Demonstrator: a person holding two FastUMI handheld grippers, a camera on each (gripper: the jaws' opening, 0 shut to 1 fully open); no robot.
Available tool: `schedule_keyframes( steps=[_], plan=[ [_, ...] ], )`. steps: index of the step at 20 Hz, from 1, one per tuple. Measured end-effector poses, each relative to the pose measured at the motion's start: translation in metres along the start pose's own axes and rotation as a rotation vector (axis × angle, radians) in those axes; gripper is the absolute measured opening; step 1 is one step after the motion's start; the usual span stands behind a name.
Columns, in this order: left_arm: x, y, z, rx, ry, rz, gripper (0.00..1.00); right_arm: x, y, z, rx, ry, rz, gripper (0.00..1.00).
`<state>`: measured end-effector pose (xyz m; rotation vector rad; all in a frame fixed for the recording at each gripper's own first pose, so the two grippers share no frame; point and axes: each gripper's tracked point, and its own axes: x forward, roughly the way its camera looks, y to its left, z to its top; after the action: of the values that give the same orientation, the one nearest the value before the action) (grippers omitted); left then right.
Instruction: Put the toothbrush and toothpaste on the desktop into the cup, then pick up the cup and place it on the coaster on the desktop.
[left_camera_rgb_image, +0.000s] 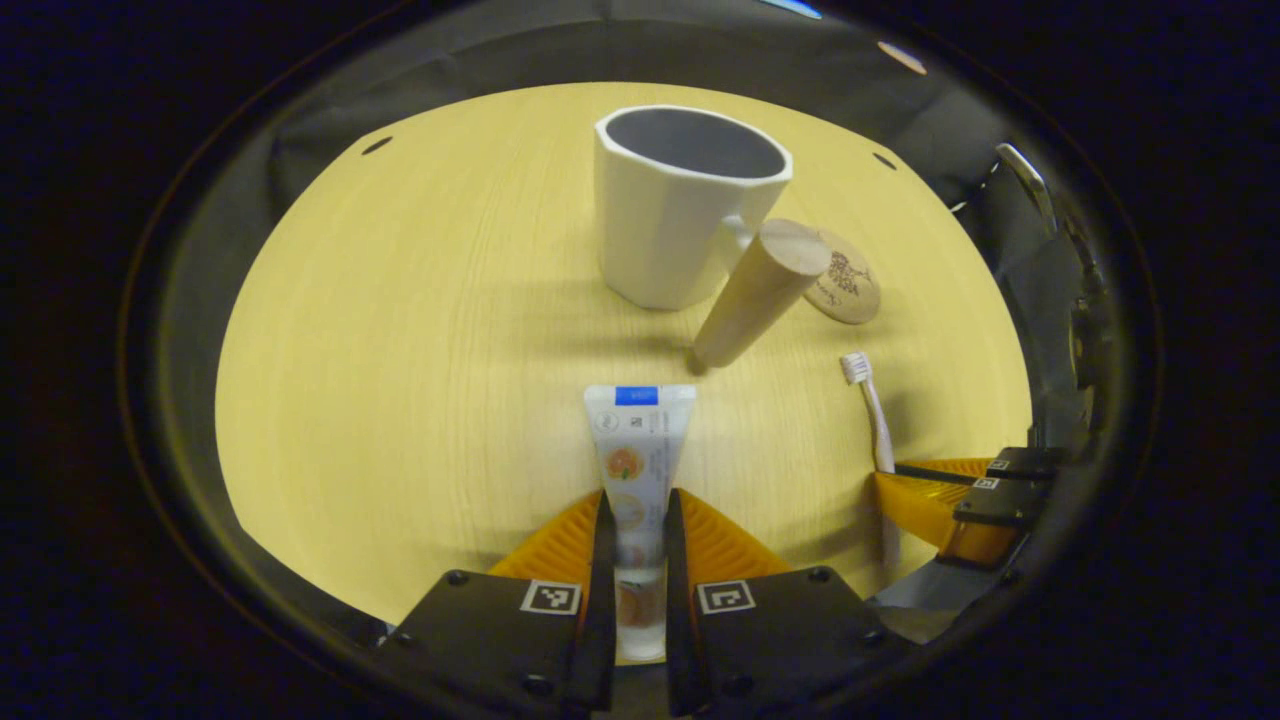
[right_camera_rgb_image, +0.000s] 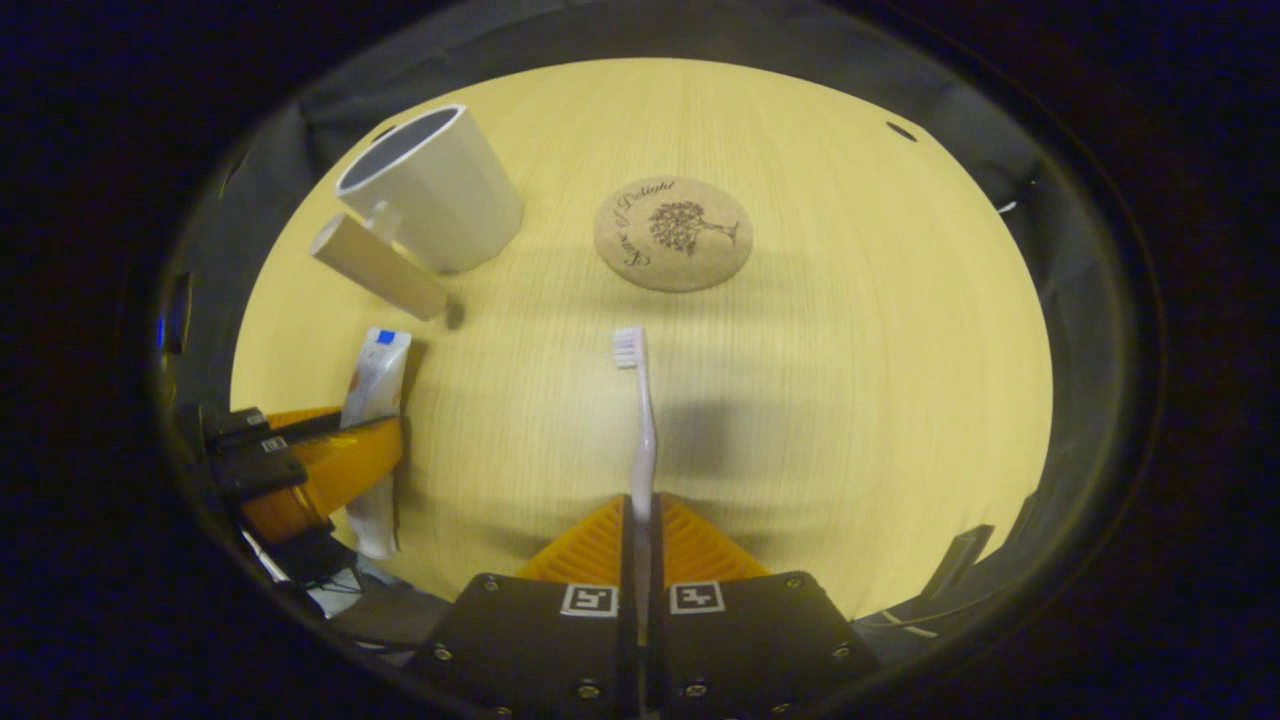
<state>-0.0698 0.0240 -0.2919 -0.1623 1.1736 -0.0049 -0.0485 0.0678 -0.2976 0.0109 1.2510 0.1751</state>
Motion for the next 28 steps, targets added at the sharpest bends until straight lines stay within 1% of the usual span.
schedule_keyframes(
  steps=[1,2,4,7,11,13,15,19,22,24,28],
  plan=[
    [-0.001,-0.001,0.005,-0.016,-0.018,-0.001,0.28,-0.003,-0.001,0.004,0.002,-0.021,0.008,0.05],
    [0.001,-0.003,0.001,-0.023,-0.018,-0.021,0.23,0.001,-0.001,0.001,0.001,-0.02,0.013,0.04],
    [-0.002,-0.001,0.003,-0.033,-0.039,-0.032,0.23,0.001,-0.001,0.004,-0.002,-0.045,0.017,0.04],
    [-0.005,0.003,0.006,-0.05,-0.087,-0.024,0.23,-0.007,0.003,0.006,0.009,-0.072,0.043,0.05],
    [-0.027,0.009,0.019,-0.099,-0.172,-0.036,0.23,-0.021,0.003,0.015,0.023,-0.133,0.071,0.05],
    [-0.039,0.018,0.031,-0.12,-0.228,-0.027,0.22,-0.03,0.004,0.021,0.039,-0.173,0.093,0.05],
    [-0.051,0.026,0.042,-0.129,-0.285,-0.01,0.22,-0.041,0.004,0.031,0.044,-0.219,0.109,0.05],
    [-0.074,0.031,0.065,-0.144,-0.391,-0.005,0.23,-0.064,0.005,0.051,0.044,-0.334,0.143,0.05],
    [-0.091,0.035,0.086,-0.148,-0.472,-0.001,0.22,-0.082,0.008,0.066,0.034,-0.426,0.165,0.04],
    [-0.104,0.037,0.104,-0.144,-0.538,0.005,0.22,-0.095,0.011,0.075,0.026,-0.488,0.184,0.04],
    [-0.134,0.042,0.141,-0.133,-0.676,0.013,0.22,-0.114,0.013,0.085,0.001,-0.577,0.2,0.04]
  ],
)
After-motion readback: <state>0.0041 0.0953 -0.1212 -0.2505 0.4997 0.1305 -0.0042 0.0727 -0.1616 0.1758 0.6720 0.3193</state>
